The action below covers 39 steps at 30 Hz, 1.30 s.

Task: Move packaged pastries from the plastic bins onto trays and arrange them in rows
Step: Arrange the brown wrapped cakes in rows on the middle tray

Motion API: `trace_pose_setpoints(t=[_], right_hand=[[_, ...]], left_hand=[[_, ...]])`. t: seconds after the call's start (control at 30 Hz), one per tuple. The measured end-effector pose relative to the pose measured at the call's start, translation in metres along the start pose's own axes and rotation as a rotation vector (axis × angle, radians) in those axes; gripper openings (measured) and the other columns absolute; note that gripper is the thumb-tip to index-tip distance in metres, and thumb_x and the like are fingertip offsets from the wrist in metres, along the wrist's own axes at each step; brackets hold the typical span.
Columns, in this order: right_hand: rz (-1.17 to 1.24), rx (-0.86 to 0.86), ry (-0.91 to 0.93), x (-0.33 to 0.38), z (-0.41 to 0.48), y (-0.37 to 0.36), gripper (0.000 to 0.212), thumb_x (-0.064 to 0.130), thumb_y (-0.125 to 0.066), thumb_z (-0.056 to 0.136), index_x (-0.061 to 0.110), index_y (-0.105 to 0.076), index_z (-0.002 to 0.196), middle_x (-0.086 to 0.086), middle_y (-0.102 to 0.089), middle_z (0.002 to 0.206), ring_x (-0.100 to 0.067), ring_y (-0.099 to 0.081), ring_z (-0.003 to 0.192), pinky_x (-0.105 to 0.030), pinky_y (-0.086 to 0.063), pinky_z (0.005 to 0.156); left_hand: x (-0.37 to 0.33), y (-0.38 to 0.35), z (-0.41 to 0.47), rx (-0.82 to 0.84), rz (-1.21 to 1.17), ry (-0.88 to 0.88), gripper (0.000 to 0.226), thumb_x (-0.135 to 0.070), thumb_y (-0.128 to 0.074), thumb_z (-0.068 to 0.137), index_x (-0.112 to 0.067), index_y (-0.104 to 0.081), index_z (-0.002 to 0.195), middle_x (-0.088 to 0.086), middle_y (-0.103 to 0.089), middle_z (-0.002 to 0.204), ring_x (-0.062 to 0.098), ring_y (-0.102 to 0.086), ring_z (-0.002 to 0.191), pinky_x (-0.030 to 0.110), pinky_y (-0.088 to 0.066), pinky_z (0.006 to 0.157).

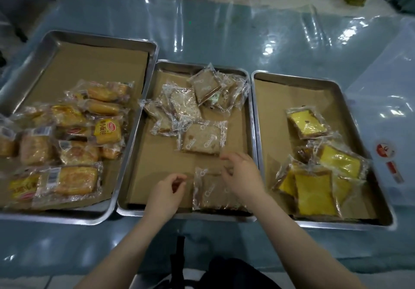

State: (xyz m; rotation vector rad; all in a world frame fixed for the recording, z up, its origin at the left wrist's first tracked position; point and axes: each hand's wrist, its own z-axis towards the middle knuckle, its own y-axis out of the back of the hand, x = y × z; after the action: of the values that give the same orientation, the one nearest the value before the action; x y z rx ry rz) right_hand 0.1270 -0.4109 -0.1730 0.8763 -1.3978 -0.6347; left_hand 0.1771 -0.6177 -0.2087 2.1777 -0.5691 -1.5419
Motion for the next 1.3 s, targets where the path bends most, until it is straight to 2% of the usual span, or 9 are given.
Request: trace_pose_setpoints(t=[0.13,0.23,0.33,0.43,0.67,0.83,1.0,1.17,1.3], right_hand=[[0.157,0.006,-0.112,0.01,0.044,-0.009,0.063,0.028,-0.065,0.087,0.027,-0.034,0.142,0.003,-0.042,0.141,-0.016,-0.039,0.129,-0.031,-0.034,0.104],[0.285,0.062,-0.264,0.015,0.073,-0.014,0.078,0.026,-0.068,0.086,0.028,-0.019,0.148,-0.001,-0.036,0.148,-0.021,-0.044,0.128,-0.043,-0.042,0.103],[0.226,0.132,-0.192,0.02,0.082,-0.021,0.064,0.019,-0.07,0.085,0.032,-0.036,0.136,-0.001,-0.051,0.13,-0.01,-0.061,0.087,-0.033,-0.055,0.075],[0.194,0.253,-0.011,0.03,0.07,-0.035,0.048,0.022,-0.071,0.083,0.042,-0.044,0.118,0.008,-0.051,0.114,0.002,-0.054,0.077,-0.014,-0.044,0.064],[0.099,0.54,0.218,0.06,0.046,-0.065,0.047,0.022,-0.073,0.076,0.025,-0.054,0.119,0.006,-0.047,0.113,-0.013,-0.053,0.099,-0.025,-0.044,0.084],[0.055,0.534,0.255,0.058,0.061,-0.059,0.041,0.038,-0.069,0.081,0.026,-0.06,0.119,0.006,-0.053,0.107,-0.006,-0.051,0.093,-0.028,-0.044,0.088],[0.13,0.626,0.328,0.02,0.08,-0.022,0.022,0.015,-0.066,0.083,0.035,-0.063,0.094,0.015,-0.057,0.105,-0.002,-0.057,0.098,-0.032,-0.048,0.095],[-0.137,0.745,0.506,-0.025,0.049,-0.002,0.054,0.052,-0.064,0.079,0.05,-0.047,0.13,0.023,-0.025,0.147,-0.001,-0.013,0.14,-0.036,0.002,0.117],[-0.365,0.52,0.381,-0.029,0.012,-0.014,0.065,0.063,-0.039,0.088,0.049,-0.012,0.146,0.008,-0.003,0.16,-0.015,0.007,0.146,-0.043,0.007,0.117]], left_hand=[[0.003,0.008,-0.007,-0.091,-0.103,0.044,0.019,-0.017,-0.058,0.091,-0.033,-0.06,0.103,-0.021,-0.063,0.095,-0.005,-0.058,0.09,0.013,-0.042,0.073],[0.007,0.018,-0.012,-0.158,-0.117,0.086,0.021,-0.015,-0.058,0.091,-0.03,-0.061,0.106,-0.019,-0.063,0.096,-0.005,-0.057,0.091,0.009,-0.04,0.073],[0.011,0.031,-0.014,-0.237,-0.137,0.114,0.025,-0.012,-0.058,0.09,-0.027,-0.06,0.11,-0.011,-0.063,0.104,0.004,-0.058,0.097,0.016,-0.043,0.081],[0.014,0.035,-0.015,-0.307,0.029,0.054,0.035,-0.011,-0.059,0.089,-0.024,-0.056,0.121,-0.005,-0.054,0.124,0.011,-0.051,0.112,0.024,-0.039,0.093],[0.012,0.024,-0.008,-0.325,0.556,-0.12,0.06,-0.032,-0.052,0.092,-0.028,-0.028,0.147,0.008,-0.008,0.158,0.024,0.004,0.144,0.04,-0.001,0.113],[0.026,0.025,0.003,-0.136,0.772,-0.056,0.062,-0.048,-0.033,0.096,-0.029,-0.012,0.15,0.006,-0.005,0.159,0.025,0.003,0.145,0.034,0.015,0.11],[0.028,0.022,0.005,-0.12,0.804,-0.029,0.063,-0.053,-0.024,0.095,-0.031,-0.005,0.151,0.003,0.004,0.159,0.022,0.011,0.144,0.033,0.022,0.107],[0.026,0.021,0.005,-0.096,0.829,-0.006,0.062,-0.051,-0.018,0.096,-0.03,0.001,0.15,0.004,0.008,0.159,0.022,0.015,0.144,0.035,0.023,0.106],[0.023,0.023,0.004,-0.065,0.83,-0.005,0.061,-0.051,-0.017,0.097,-0.029,0.004,0.15,0.005,0.01,0.158,0.024,0.016,0.144,0.039,0.019,0.109]])
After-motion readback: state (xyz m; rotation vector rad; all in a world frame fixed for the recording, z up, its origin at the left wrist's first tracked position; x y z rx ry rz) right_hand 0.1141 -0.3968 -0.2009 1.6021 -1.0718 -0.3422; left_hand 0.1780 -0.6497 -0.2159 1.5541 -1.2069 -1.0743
